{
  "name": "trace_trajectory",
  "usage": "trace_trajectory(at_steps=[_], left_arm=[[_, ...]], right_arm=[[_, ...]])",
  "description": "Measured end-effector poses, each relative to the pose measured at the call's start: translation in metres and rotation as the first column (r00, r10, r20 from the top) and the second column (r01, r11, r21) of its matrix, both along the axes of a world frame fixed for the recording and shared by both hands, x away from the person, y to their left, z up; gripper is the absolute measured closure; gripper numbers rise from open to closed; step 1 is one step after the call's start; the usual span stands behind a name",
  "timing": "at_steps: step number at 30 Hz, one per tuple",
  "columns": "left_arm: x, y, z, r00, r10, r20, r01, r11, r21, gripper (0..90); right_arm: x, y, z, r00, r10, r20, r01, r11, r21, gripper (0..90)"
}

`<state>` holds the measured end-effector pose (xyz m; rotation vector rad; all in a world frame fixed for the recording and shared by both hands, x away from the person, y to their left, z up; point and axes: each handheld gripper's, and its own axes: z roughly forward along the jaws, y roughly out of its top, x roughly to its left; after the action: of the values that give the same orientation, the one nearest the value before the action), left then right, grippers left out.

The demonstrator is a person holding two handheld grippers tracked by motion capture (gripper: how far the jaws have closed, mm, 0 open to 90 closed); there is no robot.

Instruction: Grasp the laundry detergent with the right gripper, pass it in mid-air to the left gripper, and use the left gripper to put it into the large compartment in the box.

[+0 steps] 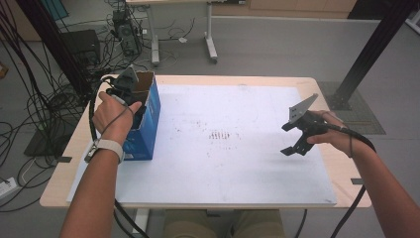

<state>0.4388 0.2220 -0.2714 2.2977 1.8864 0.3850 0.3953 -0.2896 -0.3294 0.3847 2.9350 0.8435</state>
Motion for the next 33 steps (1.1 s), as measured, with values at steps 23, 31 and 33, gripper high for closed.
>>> trace_trajectory(at_steps=[23, 31, 33], left_arm=[[-0.009, -0.008, 0.047, 0.9965, -0.047, 0.069, 0.048, 0.9988, -0.009, 10.3], [-0.016, -0.022, 0.070, 0.9871, -0.107, 0.119, 0.109, 0.9940, -0.011, 8.3], [-0.018, -0.029, 0.076, 0.9815, -0.136, 0.135, 0.138, 0.9903, -0.011, 8.5]], right_arm=[[-0.002, 0.005, 0.006, 0.9999, 0.009, 0.005, -0.009, 0.9998, -0.018, 7.3], [-0.003, 0.000, 0.009, 1.0000, 0.000, 0.008, 0.000, 0.9998, -0.019, 7.3], [-0.003, -0.001, 0.009, 1.0000, -0.003, 0.007, 0.003, 0.9997, -0.025, 7.3]])
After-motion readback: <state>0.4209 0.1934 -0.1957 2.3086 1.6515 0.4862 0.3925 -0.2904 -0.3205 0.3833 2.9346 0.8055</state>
